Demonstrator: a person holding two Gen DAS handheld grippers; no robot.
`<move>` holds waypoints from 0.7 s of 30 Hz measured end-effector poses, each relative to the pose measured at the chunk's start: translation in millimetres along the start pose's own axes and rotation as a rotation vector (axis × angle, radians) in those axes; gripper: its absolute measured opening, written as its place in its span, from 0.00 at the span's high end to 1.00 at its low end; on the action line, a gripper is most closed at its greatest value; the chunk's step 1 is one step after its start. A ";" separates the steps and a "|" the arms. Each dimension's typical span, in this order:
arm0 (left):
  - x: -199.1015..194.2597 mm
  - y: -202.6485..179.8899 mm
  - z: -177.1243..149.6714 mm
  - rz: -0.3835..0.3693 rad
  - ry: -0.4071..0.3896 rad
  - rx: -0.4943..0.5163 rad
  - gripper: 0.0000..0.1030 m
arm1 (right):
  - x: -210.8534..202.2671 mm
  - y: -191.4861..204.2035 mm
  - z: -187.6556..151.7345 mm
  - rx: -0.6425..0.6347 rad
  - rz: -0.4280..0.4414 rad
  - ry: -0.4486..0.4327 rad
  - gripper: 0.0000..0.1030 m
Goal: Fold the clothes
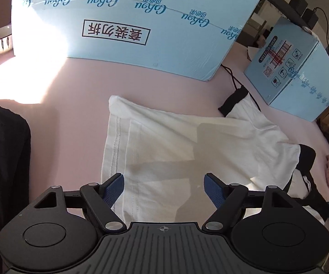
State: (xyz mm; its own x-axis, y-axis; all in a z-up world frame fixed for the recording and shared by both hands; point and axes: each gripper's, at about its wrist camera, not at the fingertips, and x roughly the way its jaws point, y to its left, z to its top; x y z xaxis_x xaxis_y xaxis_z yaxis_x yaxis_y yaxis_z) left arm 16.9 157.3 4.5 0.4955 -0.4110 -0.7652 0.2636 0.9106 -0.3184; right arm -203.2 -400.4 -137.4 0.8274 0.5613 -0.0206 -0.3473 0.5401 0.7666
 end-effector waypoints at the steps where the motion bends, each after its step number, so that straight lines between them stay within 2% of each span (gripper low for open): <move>1: 6.3 1.1 0.4 0.021 0.020 -0.002 0.24 | -0.3 -1.3 0.3 0.011 0.011 -0.004 0.24; 3: 12.5 2.0 -1.1 0.048 0.030 0.013 0.24 | -1.2 -2.4 -0.5 0.022 0.025 -0.012 0.24; 7: 12.1 6.1 -2.4 0.023 0.018 0.015 0.25 | -0.6 -2.5 -1.2 0.023 0.041 -0.010 0.24; 8: 11.8 6.8 -2.5 0.016 0.020 0.010 0.29 | -0.4 -2.7 -1.2 0.026 0.044 -0.011 0.24; 9: 11.3 6.1 -2.6 0.016 0.021 0.012 0.56 | -0.4 -2.9 -1.4 0.029 0.045 -0.013 0.24; 10: 11.3 4.7 -3.2 0.023 0.027 0.019 0.67 | -0.7 -3.5 -1.5 0.034 0.047 -0.016 0.24; 11: 11.4 3.4 -4.4 0.035 0.031 0.027 0.73 | -1.0 -4.0 -1.6 0.038 0.051 -0.019 0.24; 12: 10.9 3.1 -5.6 0.037 0.029 0.034 0.77 | -1.2 -4.5 -1.8 0.041 0.055 -0.021 0.24; 16: 3.8 2.1 -8.5 0.039 -0.009 0.023 0.81 | -1.8 -5.8 -2.1 0.050 0.065 -0.027 0.24; 19: -9.0 0.7 -10.0 0.071 -0.096 0.010 0.97 | -2.1 -6.3 -2.6 0.053 0.066 -0.030 0.24; 21: -16.6 1.1 -14.0 0.114 -0.151 0.001 1.00 | -2.7 -6.8 -3.1 0.059 0.065 -0.037 0.25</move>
State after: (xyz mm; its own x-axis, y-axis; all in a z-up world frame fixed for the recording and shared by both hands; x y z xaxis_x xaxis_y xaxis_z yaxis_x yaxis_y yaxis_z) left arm -2.6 165.8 9.1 0.6411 -0.3070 -0.7034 0.1993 0.9517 -0.2337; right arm -204.5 -403.6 -144.6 0.8202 0.5695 0.0536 -0.3752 0.4649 0.8019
